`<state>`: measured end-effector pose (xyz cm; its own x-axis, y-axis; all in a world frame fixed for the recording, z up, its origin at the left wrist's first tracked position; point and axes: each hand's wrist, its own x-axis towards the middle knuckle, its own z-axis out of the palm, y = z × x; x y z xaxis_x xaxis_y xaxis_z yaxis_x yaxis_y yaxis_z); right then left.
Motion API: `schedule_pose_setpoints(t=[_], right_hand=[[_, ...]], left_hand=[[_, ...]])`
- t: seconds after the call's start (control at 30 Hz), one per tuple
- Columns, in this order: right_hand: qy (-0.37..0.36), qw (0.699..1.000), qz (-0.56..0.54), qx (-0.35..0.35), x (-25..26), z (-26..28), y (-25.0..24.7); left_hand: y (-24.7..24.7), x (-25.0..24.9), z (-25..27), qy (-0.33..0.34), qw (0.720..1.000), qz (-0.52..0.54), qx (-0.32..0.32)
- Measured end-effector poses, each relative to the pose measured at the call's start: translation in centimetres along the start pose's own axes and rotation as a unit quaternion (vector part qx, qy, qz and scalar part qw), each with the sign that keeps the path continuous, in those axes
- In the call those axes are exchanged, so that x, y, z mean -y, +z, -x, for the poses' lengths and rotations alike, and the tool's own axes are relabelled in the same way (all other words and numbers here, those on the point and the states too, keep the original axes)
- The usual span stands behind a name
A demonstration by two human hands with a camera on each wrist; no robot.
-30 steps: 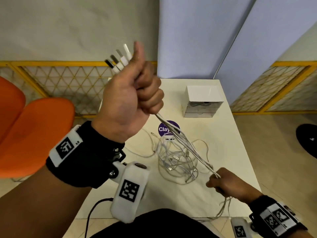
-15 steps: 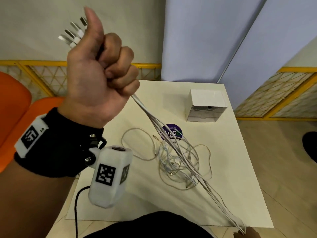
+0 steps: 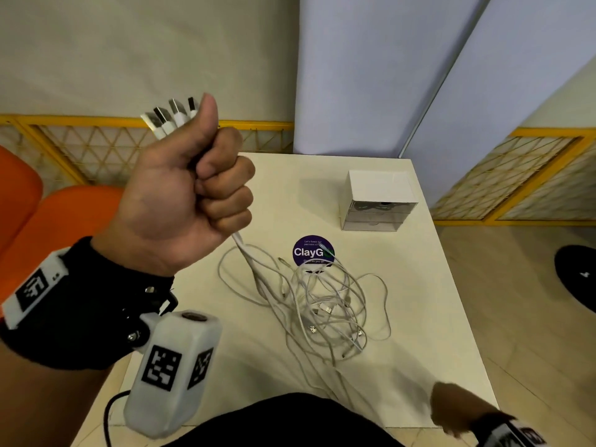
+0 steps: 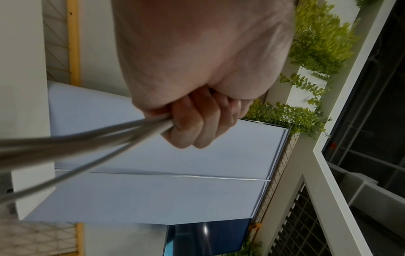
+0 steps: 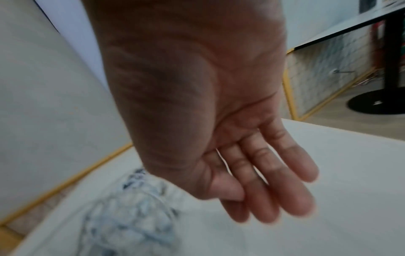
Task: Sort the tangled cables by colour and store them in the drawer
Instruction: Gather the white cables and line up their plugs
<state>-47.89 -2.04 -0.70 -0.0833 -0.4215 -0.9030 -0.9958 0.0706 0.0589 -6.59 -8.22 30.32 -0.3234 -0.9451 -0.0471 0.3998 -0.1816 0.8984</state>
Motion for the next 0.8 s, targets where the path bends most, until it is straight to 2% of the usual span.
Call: schedule_pose_setpoints(t=[0.07,0.17,0.2,0.27,0.33,0.4,0.5,0.67,0.8], right_hand=[[-0.037,0.998,-0.027,-0.033,1.5,0.2,-2.5],[-0.132,0.974,-0.058,-0.176,5.5,0.2,-7.5],[-0.165,0.961,-0.088,-0.204,7.1,0.2,-8.7],[-0.225,0.935,-0.149,-0.229,10.3,-0.4,-10.1],[-0.253,0.920,-0.192,-0.230,13.1,-1.6,-11.0],[-0.252,0.920,-0.196,-0.227,15.6,-3.1,-11.2],[-0.214,0.939,-0.146,-0.225,17.7,-6.0,-10.6],[-0.126,0.959,-0.047,-0.251,18.6,-8.8,-9.4],[-0.102,0.958,-0.023,-0.269,19.3,-9.5,-9.1]], left_hand=[[-0.1,0.5,-0.1,-0.011,1.000,0.012,0.006],[-0.2,1.0,-0.3,-0.014,0.999,0.039,0.028],[-0.2,1.1,-0.3,-0.015,0.999,0.041,0.028],[-0.2,1.5,-0.2,-0.018,0.999,0.041,0.028],[-0.3,1.8,0.0,-0.023,0.999,0.040,0.021],[-0.6,2.0,0.3,-0.029,0.999,0.044,0.012],[-1.1,2.1,1.0,-0.029,0.998,0.047,-0.012],[-2.0,2.2,2.2,-0.035,0.997,0.053,-0.054],[-2.4,2.6,2.8,-0.036,0.994,0.052,-0.086]])
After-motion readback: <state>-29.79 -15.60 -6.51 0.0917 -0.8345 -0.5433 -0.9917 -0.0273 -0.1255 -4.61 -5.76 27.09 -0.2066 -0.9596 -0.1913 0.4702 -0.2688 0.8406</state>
